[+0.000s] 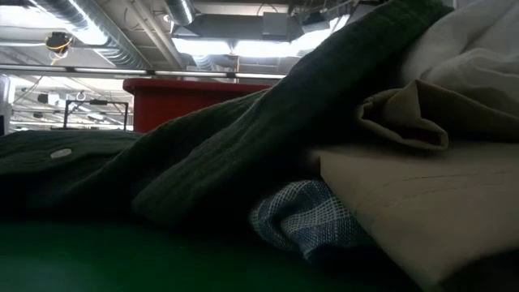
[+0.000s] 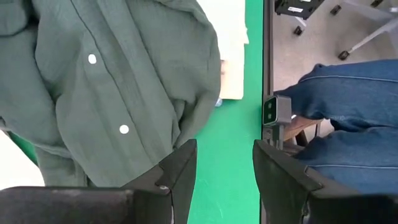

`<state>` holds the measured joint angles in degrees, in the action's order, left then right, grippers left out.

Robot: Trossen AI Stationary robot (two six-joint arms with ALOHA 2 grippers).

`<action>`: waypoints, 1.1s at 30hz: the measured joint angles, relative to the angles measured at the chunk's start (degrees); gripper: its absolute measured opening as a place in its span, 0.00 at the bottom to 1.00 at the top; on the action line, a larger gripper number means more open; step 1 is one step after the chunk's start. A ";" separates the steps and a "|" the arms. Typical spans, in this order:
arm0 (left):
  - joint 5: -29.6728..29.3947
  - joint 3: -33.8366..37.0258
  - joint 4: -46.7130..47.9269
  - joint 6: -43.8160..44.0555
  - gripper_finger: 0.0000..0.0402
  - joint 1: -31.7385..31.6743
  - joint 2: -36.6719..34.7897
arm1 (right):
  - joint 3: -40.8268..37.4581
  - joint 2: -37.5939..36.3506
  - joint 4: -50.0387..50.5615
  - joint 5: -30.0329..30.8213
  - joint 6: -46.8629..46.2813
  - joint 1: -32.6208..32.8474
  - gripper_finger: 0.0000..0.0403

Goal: Fold Laundry from Bin
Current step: Fold the green shirt

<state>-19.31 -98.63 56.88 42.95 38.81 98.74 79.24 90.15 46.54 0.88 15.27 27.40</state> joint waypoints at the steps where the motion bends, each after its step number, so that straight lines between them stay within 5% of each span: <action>1: -0.02 0.00 0.02 0.26 0.38 -0.05 0.00 | 0.00 0.42 -0.10 -0.06 1.83 0.00 0.33; 14: -1.18 0.00 -0.16 0.42 0.38 -0.16 0.00 | -0.02 2.06 1.18 3.04 4.20 -0.04 0.33; 33: -1.22 0.00 -4.45 0.42 0.38 -0.15 0.00 | 0.31 5.49 4.39 -3.47 0.19 0.31 0.31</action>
<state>-20.53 -98.63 52.44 43.38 38.65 98.74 79.55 95.64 50.93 -2.59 15.46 27.71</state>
